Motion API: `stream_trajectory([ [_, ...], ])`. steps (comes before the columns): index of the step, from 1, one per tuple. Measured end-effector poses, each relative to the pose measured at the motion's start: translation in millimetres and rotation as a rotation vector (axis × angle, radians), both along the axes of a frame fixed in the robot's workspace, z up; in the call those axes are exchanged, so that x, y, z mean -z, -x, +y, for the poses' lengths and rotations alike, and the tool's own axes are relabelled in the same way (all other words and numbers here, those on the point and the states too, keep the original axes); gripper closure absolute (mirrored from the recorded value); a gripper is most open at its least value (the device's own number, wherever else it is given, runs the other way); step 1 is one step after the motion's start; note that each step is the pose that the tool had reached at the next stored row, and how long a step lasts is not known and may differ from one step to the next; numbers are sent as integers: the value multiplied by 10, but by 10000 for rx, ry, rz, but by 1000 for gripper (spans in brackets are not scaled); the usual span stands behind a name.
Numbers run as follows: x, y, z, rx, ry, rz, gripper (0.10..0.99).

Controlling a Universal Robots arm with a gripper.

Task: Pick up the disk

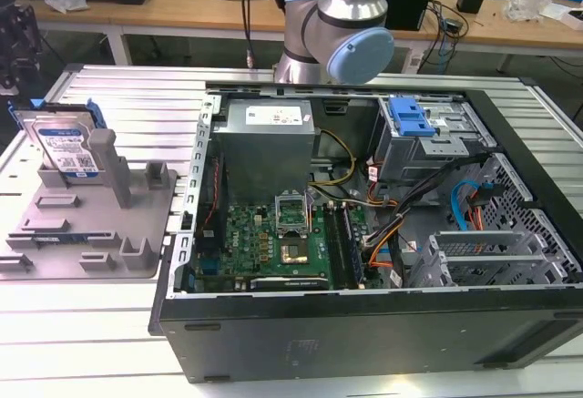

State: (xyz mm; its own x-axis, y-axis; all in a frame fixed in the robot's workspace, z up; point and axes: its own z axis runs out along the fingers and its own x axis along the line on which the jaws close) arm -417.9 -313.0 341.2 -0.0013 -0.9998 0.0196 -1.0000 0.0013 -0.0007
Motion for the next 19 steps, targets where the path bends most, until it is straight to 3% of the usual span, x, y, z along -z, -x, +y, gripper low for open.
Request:
stream_trajectory([
  [19,161,-1,-16,-35,0,47,604],
])
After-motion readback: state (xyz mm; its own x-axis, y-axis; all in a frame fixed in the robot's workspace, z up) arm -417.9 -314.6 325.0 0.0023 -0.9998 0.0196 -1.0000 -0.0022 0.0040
